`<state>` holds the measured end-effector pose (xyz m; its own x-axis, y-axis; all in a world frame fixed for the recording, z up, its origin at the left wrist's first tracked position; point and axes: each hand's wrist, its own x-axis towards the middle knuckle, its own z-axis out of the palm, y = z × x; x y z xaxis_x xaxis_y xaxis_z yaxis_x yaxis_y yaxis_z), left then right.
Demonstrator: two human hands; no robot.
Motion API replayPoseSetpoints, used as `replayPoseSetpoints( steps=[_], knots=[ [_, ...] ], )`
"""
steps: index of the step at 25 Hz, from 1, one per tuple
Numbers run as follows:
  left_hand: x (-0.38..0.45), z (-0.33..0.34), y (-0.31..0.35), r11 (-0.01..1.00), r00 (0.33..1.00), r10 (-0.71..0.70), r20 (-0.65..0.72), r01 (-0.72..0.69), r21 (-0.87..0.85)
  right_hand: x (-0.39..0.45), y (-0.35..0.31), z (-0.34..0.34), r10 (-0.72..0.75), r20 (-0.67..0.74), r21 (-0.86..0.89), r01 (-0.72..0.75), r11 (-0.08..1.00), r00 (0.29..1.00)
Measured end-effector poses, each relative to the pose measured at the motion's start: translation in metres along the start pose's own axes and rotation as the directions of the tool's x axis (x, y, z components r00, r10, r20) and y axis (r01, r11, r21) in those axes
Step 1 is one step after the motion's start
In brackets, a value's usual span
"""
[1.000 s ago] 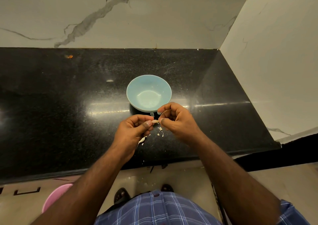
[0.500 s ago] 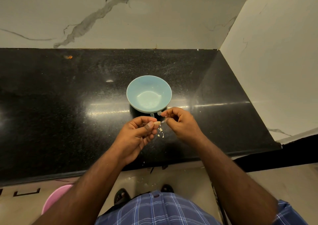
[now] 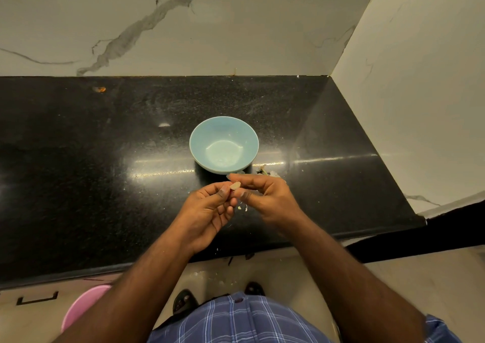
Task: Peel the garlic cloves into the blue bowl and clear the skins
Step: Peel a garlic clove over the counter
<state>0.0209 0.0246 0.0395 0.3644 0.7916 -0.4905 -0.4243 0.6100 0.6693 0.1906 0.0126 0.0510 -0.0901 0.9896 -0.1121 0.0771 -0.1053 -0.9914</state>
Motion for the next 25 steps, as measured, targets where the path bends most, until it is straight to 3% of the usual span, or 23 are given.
replayPoseSetpoints(
  steps=[3, 8, 13, 21, 25],
  knots=[
    [-0.001, 0.004, -0.001, 0.997, 1.000, 0.011, -0.007, -0.011, 0.073, -0.002, -0.001, 0.012, -0.003, -0.065, 0.181, 0.015, 0.983, 0.998],
    [0.001, -0.001, 0.003, 0.985, 0.988, 0.114, -0.108, -0.098, 0.145, 0.002, -0.001, 0.011, -0.099, -0.154, -0.040, 0.094, 0.995, 0.983],
    [0.000, -0.003, 0.005, 0.982, 0.989, 0.135, -0.063, -0.125, 0.144, 0.003, 0.001, 0.014, -0.192, -0.168, -0.253, 0.145, 0.956, 0.967],
    [0.001, -0.006, 0.005, 0.984, 0.989, 0.139, -0.052, -0.132, 0.123, 0.003, 0.002, 0.012, -0.174, -0.047, -0.343, 0.148, 0.928, 0.984],
    [0.002, -0.005, 0.005, 0.982, 0.988, 0.146, -0.052, -0.138, 0.126, 0.003, 0.002, 0.011, -0.190, -0.132, -0.247, 0.154, 0.957, 0.973]
  ],
)
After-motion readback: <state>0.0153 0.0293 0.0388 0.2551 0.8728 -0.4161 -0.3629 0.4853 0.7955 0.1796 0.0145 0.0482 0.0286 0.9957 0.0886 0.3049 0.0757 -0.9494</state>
